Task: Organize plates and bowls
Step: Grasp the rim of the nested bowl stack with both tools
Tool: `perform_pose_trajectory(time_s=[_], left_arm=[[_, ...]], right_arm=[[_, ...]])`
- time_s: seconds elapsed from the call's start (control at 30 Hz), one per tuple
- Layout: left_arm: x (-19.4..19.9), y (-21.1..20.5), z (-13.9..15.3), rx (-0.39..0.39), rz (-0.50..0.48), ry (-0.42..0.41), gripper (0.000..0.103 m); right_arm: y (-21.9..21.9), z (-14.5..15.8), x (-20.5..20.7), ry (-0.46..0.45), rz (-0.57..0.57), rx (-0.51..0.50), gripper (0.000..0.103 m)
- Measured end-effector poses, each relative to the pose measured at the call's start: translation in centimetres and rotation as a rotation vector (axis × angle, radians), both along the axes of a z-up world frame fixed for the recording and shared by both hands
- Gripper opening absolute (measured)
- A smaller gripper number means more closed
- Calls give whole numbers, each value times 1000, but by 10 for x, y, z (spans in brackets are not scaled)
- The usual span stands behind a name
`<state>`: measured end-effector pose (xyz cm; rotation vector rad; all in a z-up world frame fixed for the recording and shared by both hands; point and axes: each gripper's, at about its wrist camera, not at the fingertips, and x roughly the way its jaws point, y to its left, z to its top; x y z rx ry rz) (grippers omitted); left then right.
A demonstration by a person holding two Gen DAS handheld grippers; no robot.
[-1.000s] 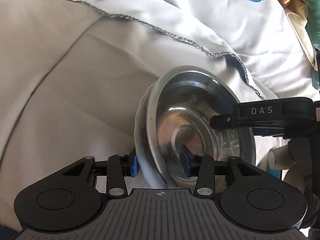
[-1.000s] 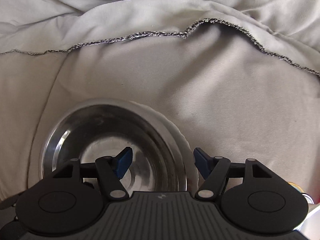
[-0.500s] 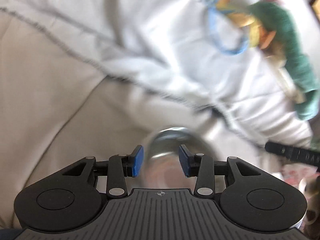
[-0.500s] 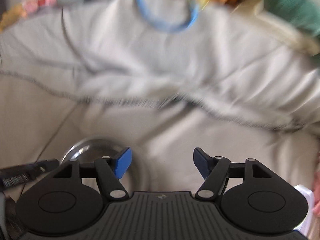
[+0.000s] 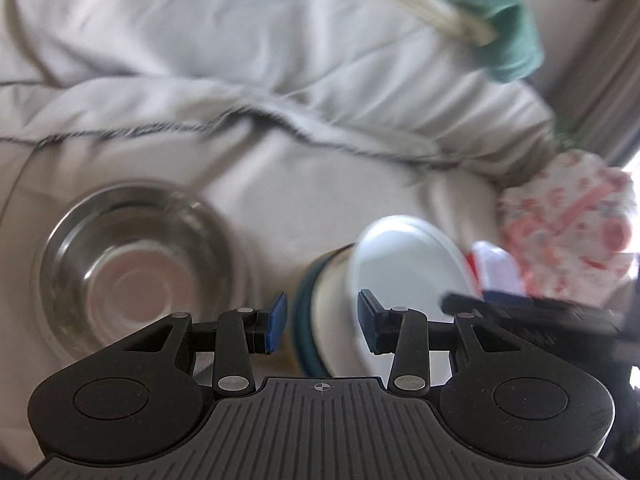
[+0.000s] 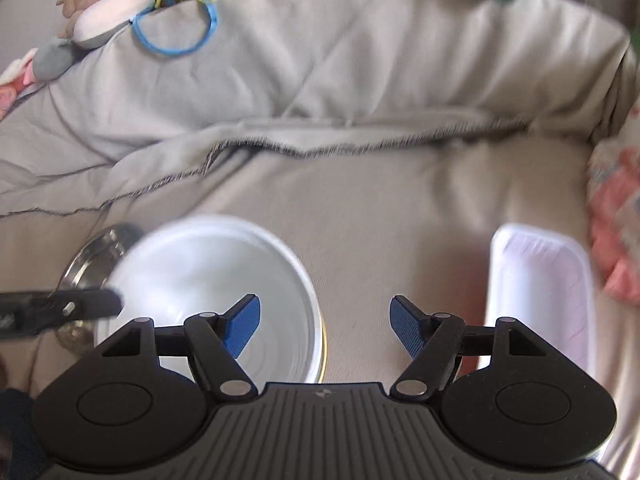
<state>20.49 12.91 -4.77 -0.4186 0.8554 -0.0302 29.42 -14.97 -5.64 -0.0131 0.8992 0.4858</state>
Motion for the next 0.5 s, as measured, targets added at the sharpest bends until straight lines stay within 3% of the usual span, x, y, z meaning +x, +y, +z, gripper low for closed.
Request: perform_pose_trajectory(time_s=[0.17, 0.4, 0.5], left_arm=[[18, 7, -22, -5, 41, 77, 43], [40, 0, -50, -76, -33, 143, 45], [42, -8, -55, -55, -49, 157, 46]], right_arm=[[-4, -35, 6, 153, 45, 90, 73], [-1, -69, 21, 343, 57, 222, 71], [0, -79, 23, 419, 69, 272, 70]])
